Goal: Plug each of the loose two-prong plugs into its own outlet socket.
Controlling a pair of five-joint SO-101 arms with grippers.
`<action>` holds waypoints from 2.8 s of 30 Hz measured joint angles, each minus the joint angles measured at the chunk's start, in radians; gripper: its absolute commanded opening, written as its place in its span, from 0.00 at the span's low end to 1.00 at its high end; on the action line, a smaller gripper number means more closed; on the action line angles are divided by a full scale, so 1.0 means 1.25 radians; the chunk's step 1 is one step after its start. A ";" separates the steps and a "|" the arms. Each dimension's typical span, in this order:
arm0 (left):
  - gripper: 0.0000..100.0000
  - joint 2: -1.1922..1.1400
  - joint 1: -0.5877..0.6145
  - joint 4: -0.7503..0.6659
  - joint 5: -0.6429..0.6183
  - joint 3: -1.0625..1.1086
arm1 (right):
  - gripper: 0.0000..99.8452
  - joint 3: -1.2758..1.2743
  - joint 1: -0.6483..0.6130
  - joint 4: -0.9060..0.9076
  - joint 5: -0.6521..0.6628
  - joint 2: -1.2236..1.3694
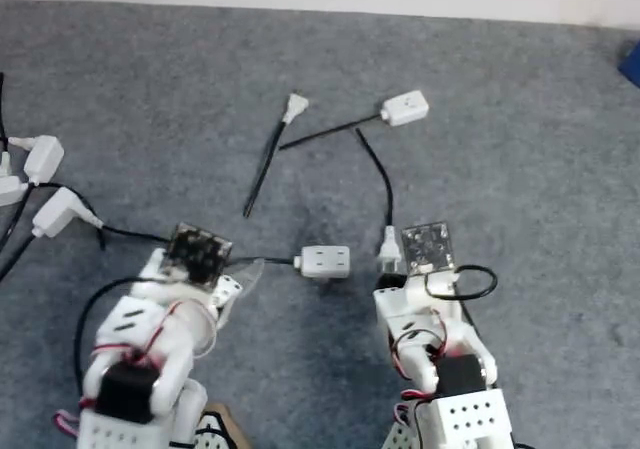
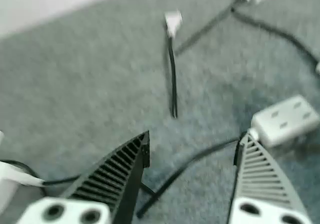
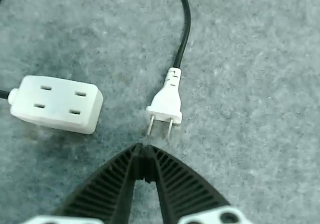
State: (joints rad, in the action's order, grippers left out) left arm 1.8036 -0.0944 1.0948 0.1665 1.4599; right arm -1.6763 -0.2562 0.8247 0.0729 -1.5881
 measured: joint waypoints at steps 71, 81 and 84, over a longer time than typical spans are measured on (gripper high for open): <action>0.27 -0.001 0.000 0.190 0.000 0.176 | 0.01 0.000 0.000 0.000 0.000 0.000; 0.27 -0.001 0.000 0.190 0.001 0.176 | 0.01 0.000 0.000 0.000 0.000 0.000; 0.27 -0.001 0.000 0.190 0.001 0.176 | 0.01 0.000 0.000 0.000 0.000 0.000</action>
State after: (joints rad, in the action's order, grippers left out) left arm 1.8021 -0.0944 1.3326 0.1680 1.6794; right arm -1.6763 -0.2562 0.8247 0.0729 -1.5881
